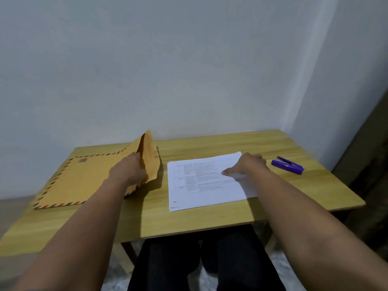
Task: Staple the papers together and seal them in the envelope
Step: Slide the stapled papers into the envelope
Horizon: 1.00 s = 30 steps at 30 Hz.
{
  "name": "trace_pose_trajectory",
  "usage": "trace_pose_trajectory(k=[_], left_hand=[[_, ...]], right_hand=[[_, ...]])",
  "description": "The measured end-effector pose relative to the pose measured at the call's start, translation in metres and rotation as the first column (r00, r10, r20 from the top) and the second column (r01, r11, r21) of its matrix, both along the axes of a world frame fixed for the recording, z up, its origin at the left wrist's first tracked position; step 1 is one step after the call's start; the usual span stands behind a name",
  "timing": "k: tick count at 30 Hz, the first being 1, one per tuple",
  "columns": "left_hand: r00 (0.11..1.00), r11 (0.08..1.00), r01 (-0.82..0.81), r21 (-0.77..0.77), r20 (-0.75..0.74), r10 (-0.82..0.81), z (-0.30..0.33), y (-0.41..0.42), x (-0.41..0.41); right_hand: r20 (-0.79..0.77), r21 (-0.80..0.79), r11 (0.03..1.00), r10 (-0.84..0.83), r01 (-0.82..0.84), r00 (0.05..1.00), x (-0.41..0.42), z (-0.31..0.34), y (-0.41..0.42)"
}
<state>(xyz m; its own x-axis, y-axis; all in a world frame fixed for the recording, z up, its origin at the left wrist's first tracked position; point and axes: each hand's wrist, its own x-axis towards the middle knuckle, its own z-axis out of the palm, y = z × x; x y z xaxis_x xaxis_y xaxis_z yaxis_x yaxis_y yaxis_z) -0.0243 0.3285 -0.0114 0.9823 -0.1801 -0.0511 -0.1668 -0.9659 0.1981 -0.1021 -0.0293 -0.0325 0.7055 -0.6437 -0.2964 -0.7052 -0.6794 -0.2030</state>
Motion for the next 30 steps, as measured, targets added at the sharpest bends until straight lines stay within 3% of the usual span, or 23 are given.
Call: trace_pose_trajectory(k=[8, 14, 17, 20, 23, 26, 30], left_hand=[[1.000, 1.000, 0.000, 0.018, 0.011, 0.000, 0.002, -0.007, -0.005], [1.000, 1.000, 0.000, 0.022, 0.007, 0.000, 0.004, -0.007, -0.006], [1.000, 1.000, 0.005, 0.007, 0.015, -0.005, 0.007, -0.003, -0.005], [1.000, 1.000, 0.011, -0.027, 0.002, -0.011, 0.009, 0.001, -0.005], [0.999, 0.997, 0.009, -0.074, -0.033, -0.011, 0.009, 0.001, -0.009], [0.998, 0.994, 0.008, -0.107, -0.056, -0.015, 0.007, -0.003, -0.013], [0.996, 0.991, 0.018, -0.134, -0.078, -0.029, 0.002, -0.005, -0.014]], right_hand=[[0.025, 0.154, 0.986, -0.074, 0.069, 0.997, 0.002, -0.011, -0.008], [-0.020, 0.056, 0.998, -0.007, 0.008, 1.000, -0.005, -0.002, -0.001], [0.033, 0.135, 0.991, 0.014, -0.018, 0.999, 0.000, 0.007, -0.008], [0.169, 0.295, 0.946, 0.090, -0.138, 0.981, 0.001, 0.025, -0.017], [0.447, 0.439, 0.859, 0.047, -0.265, 0.893, -0.002, 0.045, -0.029], [0.627, 0.415, 0.841, 0.014, -0.349, 0.779, -0.005, 0.077, -0.036], [0.711, 0.432, 0.811, -0.037, -0.395, 0.702, -0.003, 0.110, -0.042]])
